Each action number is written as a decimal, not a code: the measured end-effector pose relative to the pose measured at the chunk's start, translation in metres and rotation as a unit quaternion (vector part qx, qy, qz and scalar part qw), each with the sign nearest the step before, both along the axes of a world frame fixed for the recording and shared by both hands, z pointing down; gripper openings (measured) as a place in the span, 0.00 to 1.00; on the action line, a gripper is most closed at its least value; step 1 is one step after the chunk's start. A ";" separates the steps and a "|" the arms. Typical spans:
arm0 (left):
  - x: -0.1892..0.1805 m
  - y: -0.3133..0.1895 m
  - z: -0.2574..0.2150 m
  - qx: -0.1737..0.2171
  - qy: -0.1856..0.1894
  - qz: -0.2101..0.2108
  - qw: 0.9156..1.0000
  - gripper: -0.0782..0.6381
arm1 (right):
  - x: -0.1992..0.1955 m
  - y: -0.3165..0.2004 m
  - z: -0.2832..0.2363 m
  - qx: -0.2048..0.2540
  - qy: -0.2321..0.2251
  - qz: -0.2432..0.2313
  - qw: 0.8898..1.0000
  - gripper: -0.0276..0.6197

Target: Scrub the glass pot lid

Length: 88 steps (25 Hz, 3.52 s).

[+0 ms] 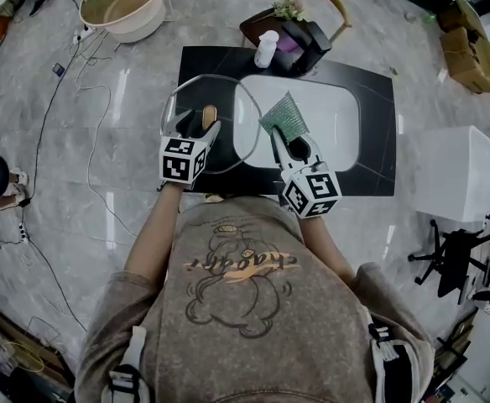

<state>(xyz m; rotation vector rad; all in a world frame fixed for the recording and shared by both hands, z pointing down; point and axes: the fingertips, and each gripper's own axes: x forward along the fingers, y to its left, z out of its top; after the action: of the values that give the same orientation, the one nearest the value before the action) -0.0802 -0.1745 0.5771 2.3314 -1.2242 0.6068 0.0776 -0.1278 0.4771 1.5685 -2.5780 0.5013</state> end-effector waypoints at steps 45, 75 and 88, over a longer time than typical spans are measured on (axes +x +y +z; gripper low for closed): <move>0.009 -0.024 0.081 -0.083 -0.106 -0.087 0.987 0.40 | 0.034 -0.048 0.024 -0.029 -0.006 -0.002 1.000 0.19; 0.010 -0.028 -0.074 0.010 0.163 -0.056 0.985 0.35 | 0.059 -0.043 0.011 -0.005 0.007 0.025 1.000 0.19; 0.002 -0.014 -0.138 -0.030 0.513 -0.061 0.856 0.35 | 0.033 -0.025 0.002 0.001 0.002 -0.005 1.000 0.19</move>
<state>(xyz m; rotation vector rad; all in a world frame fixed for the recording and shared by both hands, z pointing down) -0.0783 -0.1881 0.4388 1.9759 -0.7684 -0.6040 0.1105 -0.1526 0.4789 1.5548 -2.5835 0.4931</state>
